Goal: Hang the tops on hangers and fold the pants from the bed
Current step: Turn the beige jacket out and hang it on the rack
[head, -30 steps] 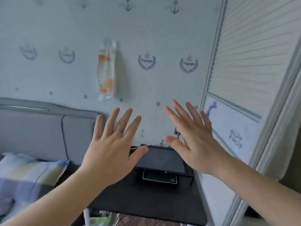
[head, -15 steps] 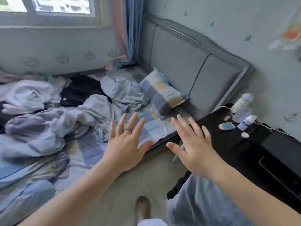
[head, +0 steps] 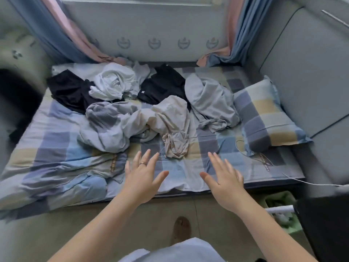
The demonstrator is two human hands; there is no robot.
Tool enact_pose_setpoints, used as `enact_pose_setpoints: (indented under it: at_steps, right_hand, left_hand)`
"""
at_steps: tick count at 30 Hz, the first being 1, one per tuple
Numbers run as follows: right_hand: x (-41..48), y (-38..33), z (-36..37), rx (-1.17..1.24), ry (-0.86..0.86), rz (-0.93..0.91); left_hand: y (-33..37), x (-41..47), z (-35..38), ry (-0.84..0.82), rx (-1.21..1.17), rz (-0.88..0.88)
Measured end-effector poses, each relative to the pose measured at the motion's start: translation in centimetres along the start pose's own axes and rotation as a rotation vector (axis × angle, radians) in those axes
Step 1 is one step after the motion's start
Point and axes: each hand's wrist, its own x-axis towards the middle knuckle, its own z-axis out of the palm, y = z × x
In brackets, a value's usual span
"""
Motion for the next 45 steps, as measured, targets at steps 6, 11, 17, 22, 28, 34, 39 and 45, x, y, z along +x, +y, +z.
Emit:
enact_pose_setpoints:
  at_steps: [6,11,17,22,28,34,39,45]
  right_hand:
    - [8.0,-0.8,-0.2,-0.043,-0.127,-0.022]
    - [14.6,-2.8,0.9,-0.067,-0.155,0.002]
    - [22.7,-5.4,3.1,-0.156,-0.147,0.052]
    - [29.6,-4.9,6.0,-0.199,-0.173,0.057]
    - [42.6,-1.1,10.9,-0.243,-0.170,0.053]
    - [57.9,4.0,17.6,-0.331,-0.145,-0.015]
    - [68.6,6.3,22.6,-0.394,-0.113,-0.133]
    - [78.5,5.9,25.2,-0.460,0.020,-0.238]
  left_hand:
    - [-2.8,4.9,-1.0,-0.019,-0.058,-0.117]
    - [-6.4,9.9,-1.0,-0.080,-0.090,-0.145]
    - [-10.3,17.8,-0.9,-0.156,-0.050,-0.051]
    - [-12.4,24.9,1.3,-0.227,0.013,-0.005]
    - [-14.7,35.6,8.9,-0.274,0.016,-0.027]
    - [-16.1,50.0,18.1,-0.148,0.098,0.079]
    - [-17.2,61.5,22.6,0.023,0.186,0.197]
    - [-18.4,72.2,24.0,0.187,0.201,0.164]
